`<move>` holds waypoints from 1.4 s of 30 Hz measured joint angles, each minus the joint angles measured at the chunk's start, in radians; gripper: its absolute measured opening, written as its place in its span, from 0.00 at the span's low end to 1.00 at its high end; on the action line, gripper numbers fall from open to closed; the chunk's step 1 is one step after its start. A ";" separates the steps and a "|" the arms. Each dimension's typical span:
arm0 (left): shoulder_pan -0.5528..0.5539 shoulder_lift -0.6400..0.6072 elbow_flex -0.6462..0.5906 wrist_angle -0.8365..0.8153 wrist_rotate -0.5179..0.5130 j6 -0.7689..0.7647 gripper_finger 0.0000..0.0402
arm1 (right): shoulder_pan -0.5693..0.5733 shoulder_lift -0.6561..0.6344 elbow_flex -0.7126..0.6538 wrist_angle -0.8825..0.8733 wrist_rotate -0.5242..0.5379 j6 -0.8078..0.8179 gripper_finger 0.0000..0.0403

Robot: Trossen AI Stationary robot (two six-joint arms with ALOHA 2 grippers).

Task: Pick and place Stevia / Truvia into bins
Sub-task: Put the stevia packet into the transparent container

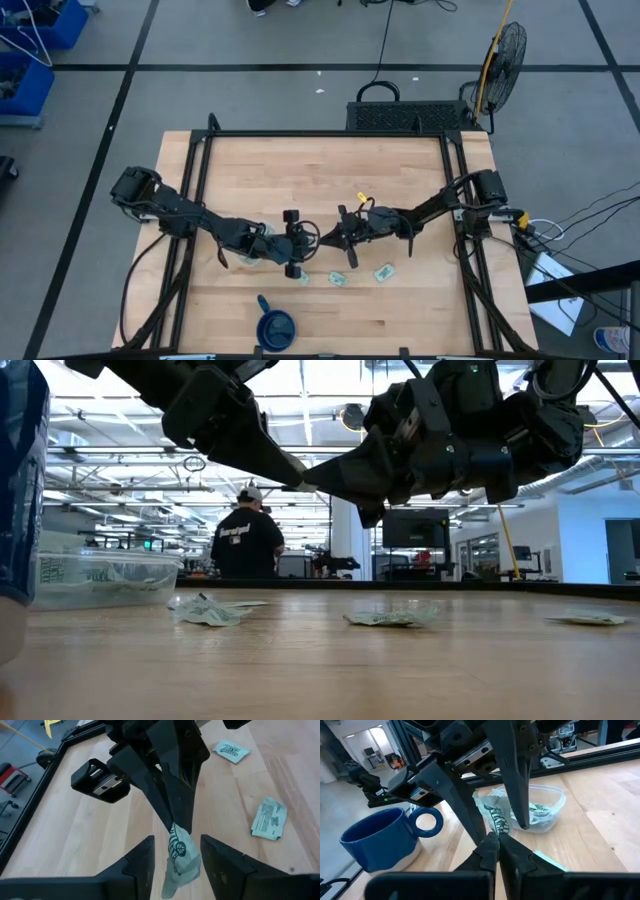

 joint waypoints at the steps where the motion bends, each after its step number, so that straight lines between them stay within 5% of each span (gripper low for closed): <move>1: 0.000 0.000 0.000 0.000 0.000 0.000 0.39 | 0.000 0.000 0.000 0.000 0.000 0.000 0.01; 9: 0.000 0.000 0.000 0.004 0.000 0.000 0.05 | 0.000 0.000 0.000 -0.002 -0.002 0.000 0.10; 19: -0.003 -0.002 0.000 -0.068 -0.084 -0.044 0.02 | -0.022 0.000 0.002 -0.092 0.007 0.034 0.32; 27: -0.041 -0.120 0.001 -0.441 -0.266 -0.579 0.02 | -0.039 0.000 0.002 -0.209 0.058 -0.003 0.40; 34: -0.067 -0.141 -0.024 -0.787 -0.136 -1.167 0.02 | -0.038 0.000 0.002 -0.215 0.053 -0.005 0.39; 42: -0.072 -0.116 -0.108 -0.791 -0.018 -1.309 0.10 | -0.038 0.000 0.001 -0.216 0.053 -0.002 0.39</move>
